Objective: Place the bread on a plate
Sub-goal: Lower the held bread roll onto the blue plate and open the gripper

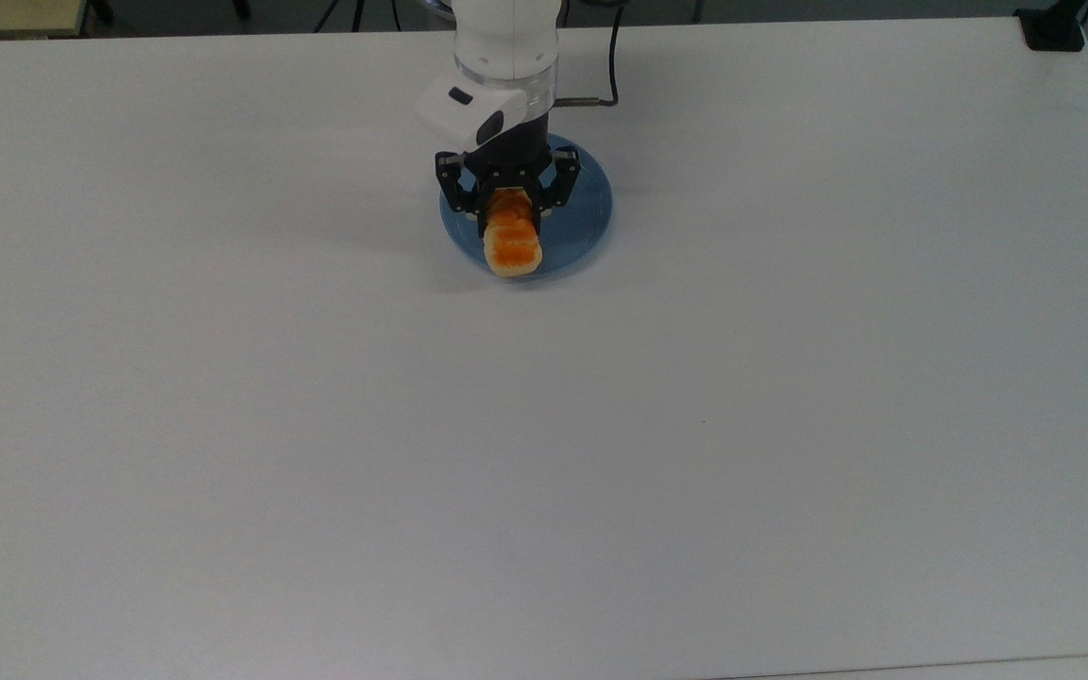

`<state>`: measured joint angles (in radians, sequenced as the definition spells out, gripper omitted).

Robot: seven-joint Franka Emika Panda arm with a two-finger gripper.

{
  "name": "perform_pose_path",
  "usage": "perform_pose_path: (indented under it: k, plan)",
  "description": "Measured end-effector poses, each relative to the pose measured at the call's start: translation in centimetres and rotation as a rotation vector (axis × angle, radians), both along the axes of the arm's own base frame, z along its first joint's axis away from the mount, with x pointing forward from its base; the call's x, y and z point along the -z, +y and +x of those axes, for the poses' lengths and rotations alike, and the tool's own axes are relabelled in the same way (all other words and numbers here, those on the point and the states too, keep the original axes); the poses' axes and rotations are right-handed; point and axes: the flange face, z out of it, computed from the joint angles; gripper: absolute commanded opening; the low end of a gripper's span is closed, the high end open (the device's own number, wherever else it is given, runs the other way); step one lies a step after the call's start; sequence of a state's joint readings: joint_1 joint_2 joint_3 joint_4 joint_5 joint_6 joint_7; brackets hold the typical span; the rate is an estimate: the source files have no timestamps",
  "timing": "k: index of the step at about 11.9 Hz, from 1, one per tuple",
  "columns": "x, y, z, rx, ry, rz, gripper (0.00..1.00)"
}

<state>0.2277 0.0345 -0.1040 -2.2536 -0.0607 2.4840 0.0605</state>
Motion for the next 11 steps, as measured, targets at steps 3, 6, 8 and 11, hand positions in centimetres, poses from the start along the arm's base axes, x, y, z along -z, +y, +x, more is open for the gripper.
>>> perform_pose_path:
  k: [3, 6, 8, 11]
  plan:
    - [1.8, 1.0, -4.2, -0.033, -0.011, 0.014, 0.59]
    - [2.2, 1.7, -4.9, -0.049, -0.002, 0.013, 0.81]
    - [2.9, 1.7, -5.1, -0.050, 0.014, 0.010, 0.92]
    - [2.9, 1.6, -5.0, -0.048, 0.014, 0.009, 1.00]
